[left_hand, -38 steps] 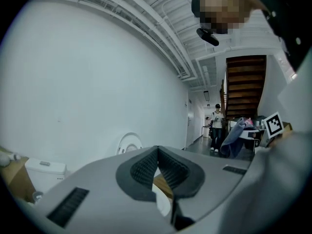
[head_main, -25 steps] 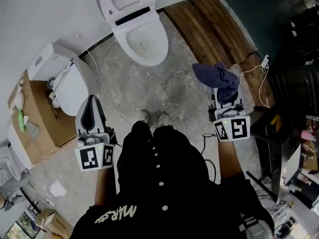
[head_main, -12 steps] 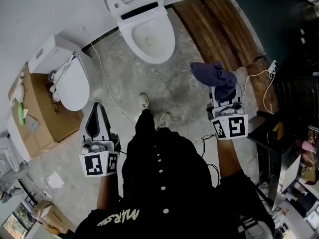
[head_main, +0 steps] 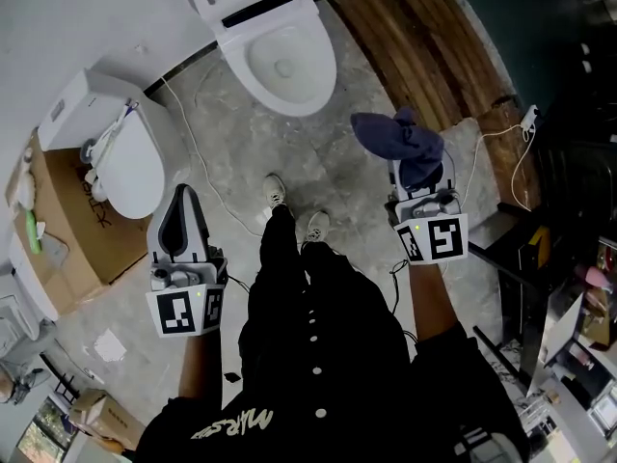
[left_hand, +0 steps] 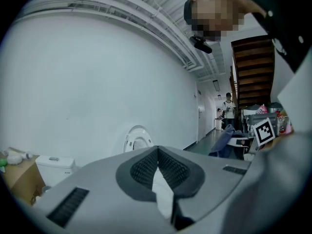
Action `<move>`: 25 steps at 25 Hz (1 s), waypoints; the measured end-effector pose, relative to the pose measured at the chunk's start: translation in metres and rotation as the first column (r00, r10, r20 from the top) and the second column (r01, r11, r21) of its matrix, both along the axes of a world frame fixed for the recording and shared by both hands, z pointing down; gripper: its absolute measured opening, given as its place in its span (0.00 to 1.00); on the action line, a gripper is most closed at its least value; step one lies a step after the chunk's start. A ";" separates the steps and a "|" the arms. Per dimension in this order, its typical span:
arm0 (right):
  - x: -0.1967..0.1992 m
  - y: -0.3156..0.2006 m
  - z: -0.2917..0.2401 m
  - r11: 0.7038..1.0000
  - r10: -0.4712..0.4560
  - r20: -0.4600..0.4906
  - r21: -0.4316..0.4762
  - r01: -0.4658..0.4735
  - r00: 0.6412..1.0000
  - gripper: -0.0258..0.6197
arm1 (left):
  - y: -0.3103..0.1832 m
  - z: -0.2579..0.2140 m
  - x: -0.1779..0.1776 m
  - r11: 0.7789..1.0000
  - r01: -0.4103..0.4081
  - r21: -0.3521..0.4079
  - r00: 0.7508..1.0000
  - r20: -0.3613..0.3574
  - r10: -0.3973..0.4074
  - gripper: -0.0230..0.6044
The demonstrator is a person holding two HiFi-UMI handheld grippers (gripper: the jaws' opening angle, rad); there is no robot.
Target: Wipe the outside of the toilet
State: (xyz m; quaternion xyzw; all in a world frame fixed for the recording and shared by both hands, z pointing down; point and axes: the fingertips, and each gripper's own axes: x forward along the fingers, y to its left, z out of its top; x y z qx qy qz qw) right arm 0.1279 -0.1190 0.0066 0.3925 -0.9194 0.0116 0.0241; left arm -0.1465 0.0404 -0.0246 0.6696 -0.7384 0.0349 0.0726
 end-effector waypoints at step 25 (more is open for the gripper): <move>-0.033 -0.024 0.160 0.996 0.015 -0.038 -0.083 -0.018 0.999 0.22 | -0.044 0.128 -0.038 0.999 -0.048 -0.025 0.998 0.031 0.049 0.05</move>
